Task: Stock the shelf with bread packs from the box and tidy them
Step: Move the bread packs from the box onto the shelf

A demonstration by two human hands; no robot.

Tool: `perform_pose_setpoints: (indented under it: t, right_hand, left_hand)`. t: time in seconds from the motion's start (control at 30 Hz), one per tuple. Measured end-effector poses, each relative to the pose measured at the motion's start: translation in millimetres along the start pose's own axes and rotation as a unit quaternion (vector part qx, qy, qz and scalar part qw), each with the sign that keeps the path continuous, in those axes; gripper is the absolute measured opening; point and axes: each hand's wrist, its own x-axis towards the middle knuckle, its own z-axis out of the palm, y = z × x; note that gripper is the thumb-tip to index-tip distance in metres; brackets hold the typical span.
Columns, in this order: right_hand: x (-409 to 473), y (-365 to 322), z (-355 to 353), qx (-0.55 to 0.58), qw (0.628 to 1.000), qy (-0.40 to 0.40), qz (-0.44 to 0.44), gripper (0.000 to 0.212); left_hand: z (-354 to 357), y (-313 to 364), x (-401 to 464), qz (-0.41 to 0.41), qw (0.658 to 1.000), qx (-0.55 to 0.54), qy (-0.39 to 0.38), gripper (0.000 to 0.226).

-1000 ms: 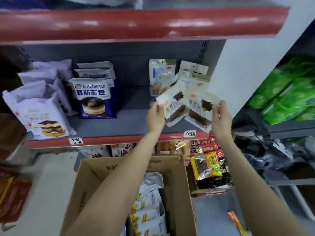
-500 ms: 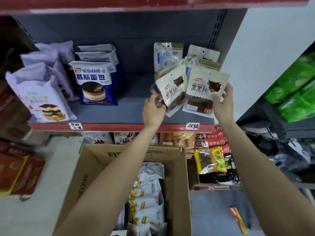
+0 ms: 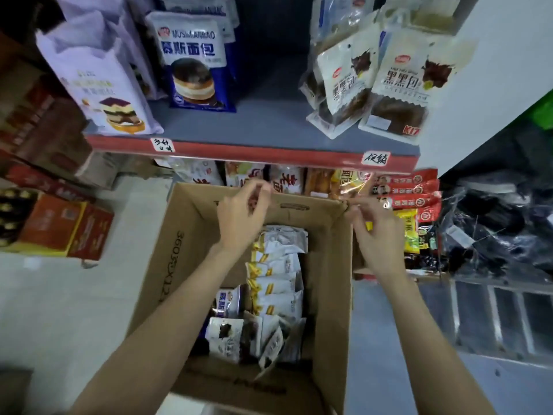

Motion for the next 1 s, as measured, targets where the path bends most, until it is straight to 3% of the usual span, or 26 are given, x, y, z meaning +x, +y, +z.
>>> perform_pose_setpoints:
  t: [0.07,0.13,0.23,0.3,0.43,0.57,0.63,0.7,0.8,0.87,1.0]
  right_hand:
    - [-17,8,21,-0.078,0.991,-0.104,-0.013,0.015]
    - [-34,17,47,-0.143,0.971,-0.189,-0.007,0.016]
    - [-59,27,91,-0.184,0.937,-0.296,0.021,0.019]
    - [-79,35,121,-0.183,0.916,-0.354,0.037,0.022]
    - [-122,66,163,-0.172,0.874,-0.447,0.081,0.034]
    - [-159,94,175,-0.263,0.801,-0.538,0.015,0.063]
    - [-175,103,180,-0.256,0.785,-0.564,0.009,0.07]
    - [-185,108,187,-0.229,0.791,-0.566,-0.027,0.051]
    - [-188,107,196,-0.208,0.831,-0.514,-0.055,0.022]
    - [-187,111,199,-0.199,0.849,-0.488,-0.048,0.017]
    - [-193,118,195,-0.182,0.862,-0.469,-0.063,0.017]
  left_hand:
    - [-14,-34,-26,0.003,0.995,0.095,-0.043,0.033]
    - [-26,-66,-50,-0.059,0.977,0.144,-0.148,0.027]
    - [-32,-117,-86,-0.164,0.899,0.212,-0.346,0.022]
    - [-32,-145,-109,-0.198,0.853,0.24,-0.419,0.028]
    - [-21,-198,-151,-0.155,0.803,0.276,-0.504,0.035]
    - [-6,-232,-173,-0.099,0.781,0.284,-0.547,0.04]
    - [6,-243,-183,-0.087,0.773,0.275,-0.565,0.045]
    - [18,-251,-194,-0.068,0.76,0.266,-0.589,0.049]
    - [30,-255,-207,-0.075,0.76,0.263,-0.59,0.055]
    - [36,-255,-212,-0.102,0.767,0.267,-0.574,0.059]
    - [46,-250,-212,-0.193,0.751,0.268,-0.572,0.06]
